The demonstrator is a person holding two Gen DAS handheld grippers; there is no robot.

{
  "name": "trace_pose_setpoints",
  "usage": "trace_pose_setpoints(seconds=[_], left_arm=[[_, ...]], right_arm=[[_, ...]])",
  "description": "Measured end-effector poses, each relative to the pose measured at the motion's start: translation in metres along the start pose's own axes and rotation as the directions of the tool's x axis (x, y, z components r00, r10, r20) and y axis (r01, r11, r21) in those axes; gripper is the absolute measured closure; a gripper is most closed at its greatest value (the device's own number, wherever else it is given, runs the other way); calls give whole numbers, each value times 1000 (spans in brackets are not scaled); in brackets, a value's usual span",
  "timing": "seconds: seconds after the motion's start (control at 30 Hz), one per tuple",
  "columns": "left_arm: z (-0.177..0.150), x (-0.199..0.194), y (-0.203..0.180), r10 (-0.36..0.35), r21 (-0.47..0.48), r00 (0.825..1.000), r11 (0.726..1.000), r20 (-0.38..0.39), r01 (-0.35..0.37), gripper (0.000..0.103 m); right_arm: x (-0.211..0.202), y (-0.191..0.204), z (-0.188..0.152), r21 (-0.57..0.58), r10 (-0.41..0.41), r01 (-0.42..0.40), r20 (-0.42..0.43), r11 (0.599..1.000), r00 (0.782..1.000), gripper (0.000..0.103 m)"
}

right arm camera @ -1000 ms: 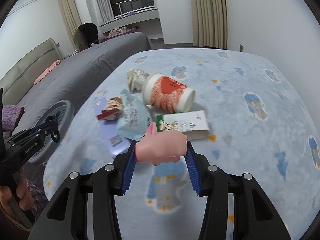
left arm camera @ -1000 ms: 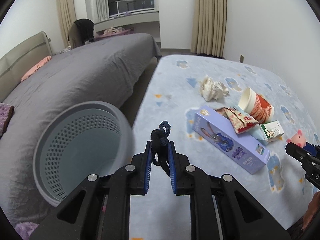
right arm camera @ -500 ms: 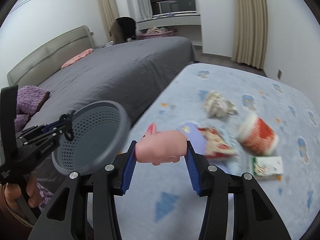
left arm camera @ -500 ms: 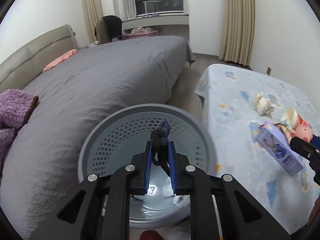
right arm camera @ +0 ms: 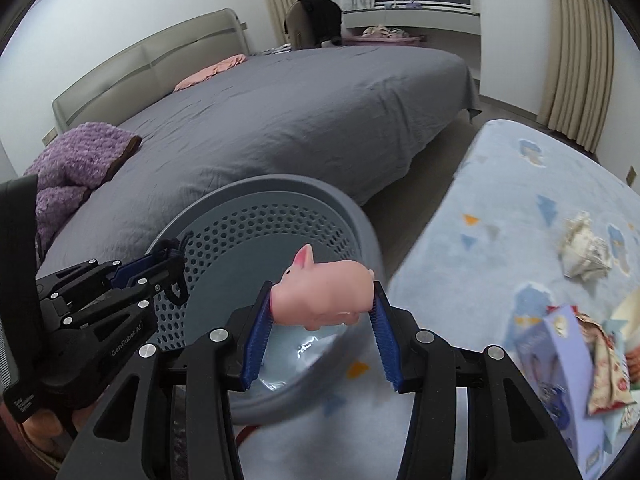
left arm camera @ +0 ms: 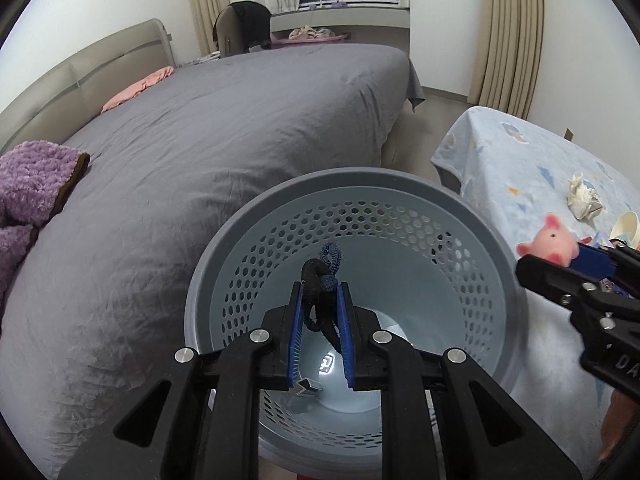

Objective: Collect trash
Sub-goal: 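Carry the hair tie and pink pig over the grey basket and open both tools, then move both open tools back over the blanket toward the remaining trash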

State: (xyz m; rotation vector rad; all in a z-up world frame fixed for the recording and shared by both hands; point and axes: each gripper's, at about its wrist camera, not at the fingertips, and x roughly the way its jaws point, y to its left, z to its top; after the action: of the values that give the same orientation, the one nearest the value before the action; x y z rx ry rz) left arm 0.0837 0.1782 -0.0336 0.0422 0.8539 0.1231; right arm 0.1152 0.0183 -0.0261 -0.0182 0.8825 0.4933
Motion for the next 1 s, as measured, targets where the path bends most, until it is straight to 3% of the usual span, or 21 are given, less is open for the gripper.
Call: trace_pose_setpoints(seconds=[0.23,0.3,0.33,0.37,0.4,0.53,0.77,1.0], left_arm=[[-1,10,14,6,-41,999,999,-35,-8,82],[-2,10,17,13,-47,999,999,-37,-15,70],[-2,10,19,17,-50,999,999,-35,-19,60],[-2,9,20,24,-53,999,998,-31,-26,49],[-2,8,22,31,-55,999,998,-25,-32,46],[-3,6,24,46,-59,999,997,-25,-47,44],[-3,1,29,57,-82,998,995,-7,-58,23],[-2,-1,29,60,-92,998,994,3,-59,13]], right_arm=[[21,9,8,-22,18,-19,-22,1000,1000,57],[22,10,10,-26,19,-19,-19,999,1000,52],[22,11,10,-27,19,-20,-17,999,1000,43],[21,13,11,-31,19,-20,-8,999,1000,40],[20,14,11,-34,15,-15,-4,999,1000,40],[19,14,10,-33,6,-6,-4,999,1000,40],[19,16,8,-27,-7,7,-9,1000,1000,40],[17,15,6,-25,-24,24,-10,999,1000,40]])
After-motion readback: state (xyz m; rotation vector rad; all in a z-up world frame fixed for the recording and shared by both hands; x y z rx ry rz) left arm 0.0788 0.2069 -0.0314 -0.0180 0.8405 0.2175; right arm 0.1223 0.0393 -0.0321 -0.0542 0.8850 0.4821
